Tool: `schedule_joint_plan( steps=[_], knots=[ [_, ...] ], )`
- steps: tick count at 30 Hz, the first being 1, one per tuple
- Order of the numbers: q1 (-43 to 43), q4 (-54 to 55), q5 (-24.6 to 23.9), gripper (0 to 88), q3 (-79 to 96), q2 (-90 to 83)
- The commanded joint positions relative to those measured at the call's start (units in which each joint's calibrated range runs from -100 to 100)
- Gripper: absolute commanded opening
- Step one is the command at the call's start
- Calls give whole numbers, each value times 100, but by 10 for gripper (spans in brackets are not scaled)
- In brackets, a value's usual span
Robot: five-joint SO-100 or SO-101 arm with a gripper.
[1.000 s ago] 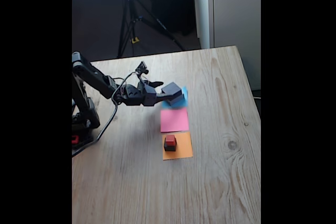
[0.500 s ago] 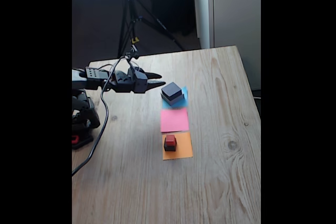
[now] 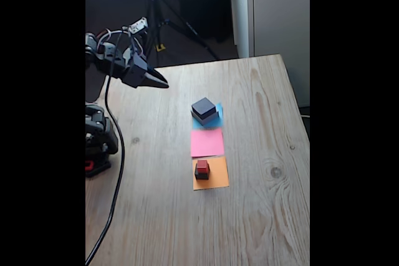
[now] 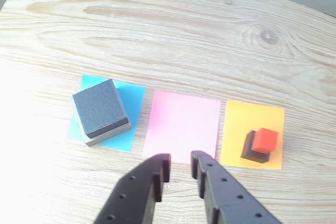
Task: Tower of hanoi
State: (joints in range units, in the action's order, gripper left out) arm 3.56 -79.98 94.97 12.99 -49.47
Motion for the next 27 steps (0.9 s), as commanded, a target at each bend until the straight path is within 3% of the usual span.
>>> schedule_joint_plan(
  steps=[1, 8, 14, 21, 23, 27],
  knots=[
    [-603, -650, 19, 2, -1245, 117],
    [-2074, -901, 503, 2, -1436, 34],
    [-2709, -512, 503, 8, -172, -496],
    [-3035, 1050, 503, 90, 1846, -981],
    [-3093, 1697, 303, 123, 2446, -1034],
    [-3227, 2879, 320, 221, 3610, -1109]
  ],
)
